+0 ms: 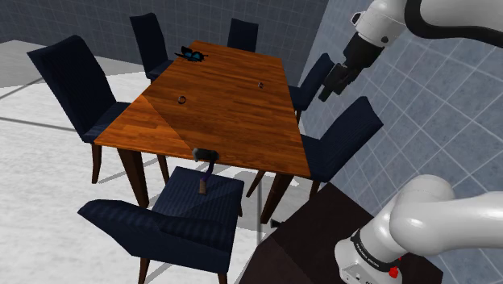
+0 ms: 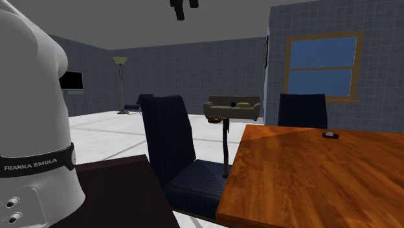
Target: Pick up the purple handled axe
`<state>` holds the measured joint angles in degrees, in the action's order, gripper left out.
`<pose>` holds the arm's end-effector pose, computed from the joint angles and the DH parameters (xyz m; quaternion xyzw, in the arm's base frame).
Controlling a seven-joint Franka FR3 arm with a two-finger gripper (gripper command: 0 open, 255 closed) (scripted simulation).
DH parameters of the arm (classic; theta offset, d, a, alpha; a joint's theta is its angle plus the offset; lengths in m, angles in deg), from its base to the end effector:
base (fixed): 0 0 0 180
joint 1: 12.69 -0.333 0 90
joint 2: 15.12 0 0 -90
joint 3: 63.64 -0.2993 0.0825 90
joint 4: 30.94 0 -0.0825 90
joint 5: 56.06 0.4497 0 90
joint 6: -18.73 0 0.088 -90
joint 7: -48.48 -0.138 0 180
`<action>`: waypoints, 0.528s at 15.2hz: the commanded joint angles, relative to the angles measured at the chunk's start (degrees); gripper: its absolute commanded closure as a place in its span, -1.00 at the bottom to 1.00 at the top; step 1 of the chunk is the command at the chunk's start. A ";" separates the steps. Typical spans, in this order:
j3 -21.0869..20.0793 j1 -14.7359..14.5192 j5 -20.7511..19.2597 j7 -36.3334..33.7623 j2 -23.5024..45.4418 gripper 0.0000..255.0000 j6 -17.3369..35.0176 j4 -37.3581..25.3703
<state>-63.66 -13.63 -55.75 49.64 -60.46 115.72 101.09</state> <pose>0.4005 0.0074 0.5903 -0.9958 -0.0183 -0.0898 0.0024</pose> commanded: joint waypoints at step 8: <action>-0.90 -2.53 0.42 3.62 12.45 -1.00 10.02 -0.47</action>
<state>-64.45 -15.82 -55.37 52.67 -49.91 124.30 100.85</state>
